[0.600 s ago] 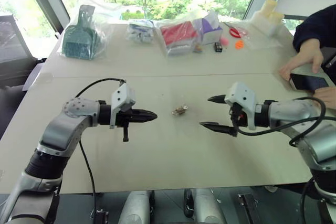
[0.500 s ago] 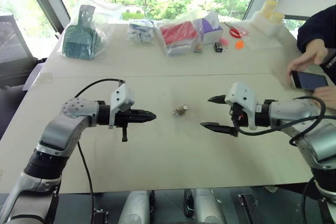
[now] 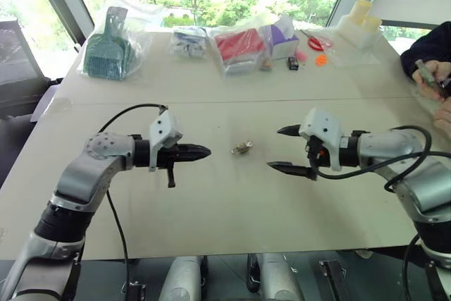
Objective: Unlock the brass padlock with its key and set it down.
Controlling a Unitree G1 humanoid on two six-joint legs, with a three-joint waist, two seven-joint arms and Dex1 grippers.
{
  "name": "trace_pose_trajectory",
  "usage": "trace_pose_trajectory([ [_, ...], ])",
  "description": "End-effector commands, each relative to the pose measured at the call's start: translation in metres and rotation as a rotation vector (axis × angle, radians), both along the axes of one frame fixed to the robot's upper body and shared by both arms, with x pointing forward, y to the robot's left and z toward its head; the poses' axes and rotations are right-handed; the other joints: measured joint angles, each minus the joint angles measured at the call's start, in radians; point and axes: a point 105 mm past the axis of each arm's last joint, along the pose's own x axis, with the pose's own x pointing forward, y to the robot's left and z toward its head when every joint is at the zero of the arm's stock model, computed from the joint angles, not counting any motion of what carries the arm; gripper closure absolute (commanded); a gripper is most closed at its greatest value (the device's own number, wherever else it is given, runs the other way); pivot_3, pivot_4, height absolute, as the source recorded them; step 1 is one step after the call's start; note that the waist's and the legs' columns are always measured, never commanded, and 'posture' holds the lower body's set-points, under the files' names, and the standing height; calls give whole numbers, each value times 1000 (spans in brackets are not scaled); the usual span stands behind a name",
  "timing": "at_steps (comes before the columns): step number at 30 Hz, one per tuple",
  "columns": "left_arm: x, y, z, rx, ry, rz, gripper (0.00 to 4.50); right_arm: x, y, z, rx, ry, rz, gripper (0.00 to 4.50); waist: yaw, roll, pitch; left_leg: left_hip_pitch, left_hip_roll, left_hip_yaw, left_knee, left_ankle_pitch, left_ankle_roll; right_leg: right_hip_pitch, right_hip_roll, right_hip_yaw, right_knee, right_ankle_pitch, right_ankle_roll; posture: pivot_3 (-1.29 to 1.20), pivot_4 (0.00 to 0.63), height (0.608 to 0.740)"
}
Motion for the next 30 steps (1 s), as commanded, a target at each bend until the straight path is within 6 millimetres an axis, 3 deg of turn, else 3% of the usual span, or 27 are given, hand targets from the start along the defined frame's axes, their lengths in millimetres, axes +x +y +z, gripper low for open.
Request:
trace_pose_trajectory([
  [1, -1, -5, 6, -18, -46, 1, 4500, -4, 3, 9, 2, -48, 14, 15, 0, 0, 0, 0, 0, 0, 0, 0, 0, 0, 0, 0, 0, 0, 1, 0, 150, 740],
  [8, 1, -12, 1, -27, -50, 6, 4500, -6, 3, 8, 6, -57, -4, 15, 0, 0, 0, 0, 0, 0, 0, 0, 0, 0, 0, 0, 0, 1, 1, 0, 150, 740],
  [15, 19, -29, -13, -50, -105, 79, 4500, -9, 6, 5, 18, -64, -25, 15, 1, 0, 0, 0, -1, 0, 0, 0, 0, 1, 0, 0, 0, 1, 1, 0, 150, 740],
  [18, 26, -42, -27, -52, -115, 98, 3642, -10, 7, 5, 21, -72, -40, 0, 2, 0, 0, 0, -3, 0, 1, 0, 0, 1, 0, 0, 0, 1, 1, 0, 150, 740],
  [26, 40, -70, -46, -41, -163, 100, 121, -14, 9, 4, 34, -86, -72, 0, 1, -1, -1, 0, -4, -1, 1, 0, 0, 1, 0, 0, 1, 1, 2, 0, 150, 740],
  [30, 46, -79, -57, -29, -173, 113, 27, -16, 9, 3, 34, -91, -86, 0, 1, -1, -1, 0, -4, -1, 1, 0, 0, 1, 0, 0, 1, 1, 2, 0, 150, 740],
])
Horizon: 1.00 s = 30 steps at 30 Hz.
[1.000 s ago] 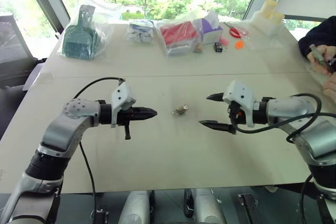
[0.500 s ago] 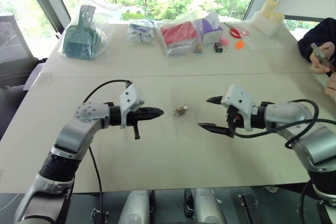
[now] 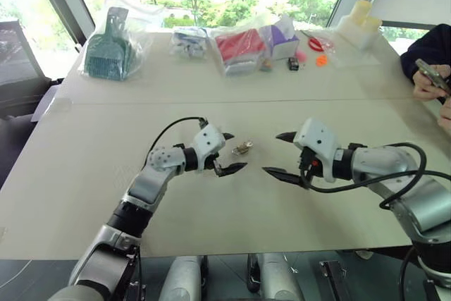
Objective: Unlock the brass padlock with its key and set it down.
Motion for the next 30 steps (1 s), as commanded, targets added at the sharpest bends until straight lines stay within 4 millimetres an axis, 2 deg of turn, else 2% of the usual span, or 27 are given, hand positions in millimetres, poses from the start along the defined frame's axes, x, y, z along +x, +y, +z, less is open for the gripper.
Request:
trace_pose_trajectory([
  [1, 4, -8, -2, 5, -42, 0, 27, -3, 2, 12, 14, -60, -2, 0, 0, 0, 0, 0, 0, 0, 0, 0, 0, 0, 0, 0, 0, 0, 0, 0, 150, 740],
  [5, 13, -13, -14, -3, -24, 48, 27, -3, 1, 13, 18, -69, -18, 0, 3, 0, 0, 0, 0, 0, 0, 0, 0, 0, 0, 0, 0, 0, 0, 0, 150, 740],
  [10, 24, -11, -20, -12, 7, 96, 27, -3, 3, 13, 25, -73, -25, 0, 22, 0, -1, 2, 0, 0, 1, 0, 0, 3, 0, 0, 0, 0, -1, 0, 150, 740],
  [18, 26, -11, -25, -26, 47, 90, 27, -2, 4, 13, 27, -83, -33, 0, 24, 0, -1, 5, 0, -1, 1, 0, 0, 5, 0, 0, 0, 0, -1, 0, 150, 740],
  [21, 23, -12, -27, -19, 66, 68, 827, -1, 3, 13, 25, -86, -36, 0, 23, 0, -1, 5, 1, -1, 1, 0, 0, 5, 0, 0, 0, 0, -1, 0, 150, 740],
  [25, 19, -13, -30, -10, 81, 43, 2502, 0, 3, 13, 25, -89, -38, 0, 23, 0, -1, 5, 1, -1, 1, 0, 0, 5, 0, 0, 0, 0, -1, 0, 150, 740],
  [27, 17, -12, -31, -9, 91, 36, 3518, 1, 3, 13, 24, -91, -37, 0, 23, 0, -1, 5, 1, -1, 1, 0, 0, 5, 0, 0, 0, 0, -1, 0, 150, 740],
  [28, 16, -10, -31, -9, 94, 35, 3834, 1, 4, 13, 24, -92, -36, 0, 23, 0, -1, 5, 1, -1, 1, 0, 0, 5, 0, 0, 0, 0, -1, 0, 150, 740],
  [30, 14, -7, -30, -7, 101, 22, 3811, 2, 4, 14, 24, -94, -33, 0, 21, 0, -1, 5, 1, -1, 1, 0, 1, 5, 0, 0, 0, 0, -1, 0, 150, 740],
])
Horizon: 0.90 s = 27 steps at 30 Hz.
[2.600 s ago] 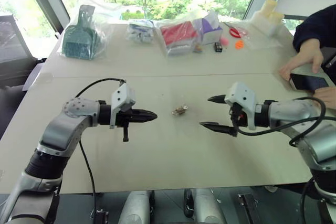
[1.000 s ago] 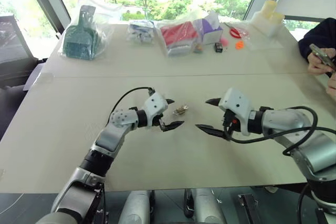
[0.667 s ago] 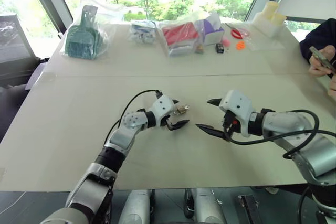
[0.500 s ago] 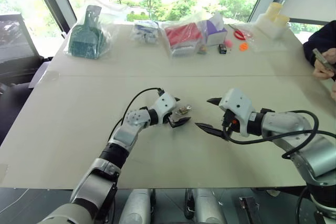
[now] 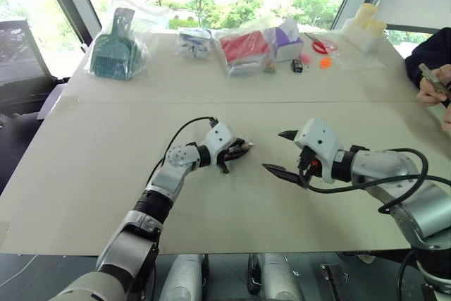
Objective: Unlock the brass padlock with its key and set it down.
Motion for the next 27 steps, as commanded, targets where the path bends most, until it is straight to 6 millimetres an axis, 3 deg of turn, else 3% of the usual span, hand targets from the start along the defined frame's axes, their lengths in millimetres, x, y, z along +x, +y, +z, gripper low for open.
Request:
trace_pose_trajectory([
  [1, -8, 10, -10, 22, 61, -29, 3811, 1, 5, 11, 4, -57, 21, 0, -1, 0, 0, 0, 0, 0, 0, 0, 0, 0, 0, 0, 0, 0, 0, 0, 150, 740],
  [6, -19, 28, 22, -4, 70, -149, 3811, 8, 13, 13, -28, -115, 45, 0, -4, 0, 0, 0, 2, 1, 0, 0, 0, -1, 1, 0, 0, 0, 0, 0, 150, 740],
  [14, -34, 64, 76, 133, -66, -355, 3811, 17, 36, 12, -131, -259, 163, 0, 1, 0, 0, -5, 2, 1, 0, 0, 0, -5, 1, 0, 0, -1, -3, 0, 150, 740],
  [21, -28, 67, 107, 178, -170, -417, 3811, 26, 54, 14, -256, -462, 256, 0, -2, 0, 1, -5, -2, 2, 0, 0, 0, -5, 0, 0, 0, -1, -1, 0, 150, 740],
  [27, -23, 63, 116, 165, -200, -432, 3811, 32, 67, 22, -278, -585, 280, 0, -4, 0, 1, -5, -2, 5, 0, 0, 0, -5, 1, 0, 1, 0, 1, 0, 150, 740],
])
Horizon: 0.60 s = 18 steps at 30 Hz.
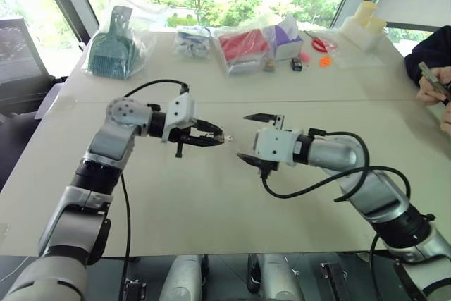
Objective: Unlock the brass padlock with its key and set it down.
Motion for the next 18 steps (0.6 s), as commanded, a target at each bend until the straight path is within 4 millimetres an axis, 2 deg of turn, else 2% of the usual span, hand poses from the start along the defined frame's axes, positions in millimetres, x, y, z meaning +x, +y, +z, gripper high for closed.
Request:
trace_pose_trajectory([
  [1, 0, -2, 19, -48, -54, -26, 3811, 2, 7, 16, 10, -107, 20, 0, 0, 0, 0, 0, 0, 0, 0, 0, 0, 0, 0, 0, 0, 0, 0, 0, 150, 740],
  [4, -1, -4, 19, -52, -52, -34, 3811, 3, 9, 16, 15, -119, 23, 0, 1, 0, 0, 0, 0, 1, 0, 0, 0, 0, 0, 0, 0, 0, 0, 0, 150, 740],
  [6, -1, -5, 19, -56, -53, -35, 3811, 4, 11, 17, 16, -129, 25, 554, 2, 0, 0, 0, 0, 1, 0, 0, 0, 0, 0, 0, 0, 0, 0, 0, 150, 740],
  [8, -1, -6, 20, -60, -55, -37, 3811, 4, 11, 17, 14, -133, 26, 1373, 1, 0, 0, 0, 0, 1, 0, 0, 0, 0, 0, 0, 0, 0, 0, 0, 150, 740],
  [11, -1, -6, 21, -67, -57, -40, 3811, 4, 12, 16, 10, -137, 30, 3010, 1, 0, 0, 0, 0, 1, 0, 0, 0, 0, 0, 0, 0, 0, 0, 0, 150, 740],
  [14, -1, -6, 21, -68, -61, -39, 3811, 3, 13, 17, 11, -139, 35, 4453, 0, 0, 0, 0, 0, 1, 0, 0, 0, 0, 0, 0, 0, 0, 0, 0, 150, 740],
  [18, -2, -7, 21, -69, -76, -37, 3811, 3, 15, 17, 11, -132, 45, 4453, 1, 0, 0, 0, 0, 1, 0, 0, 0, 0, 0, 0, 0, 0, 0, 0, 150, 740],
])
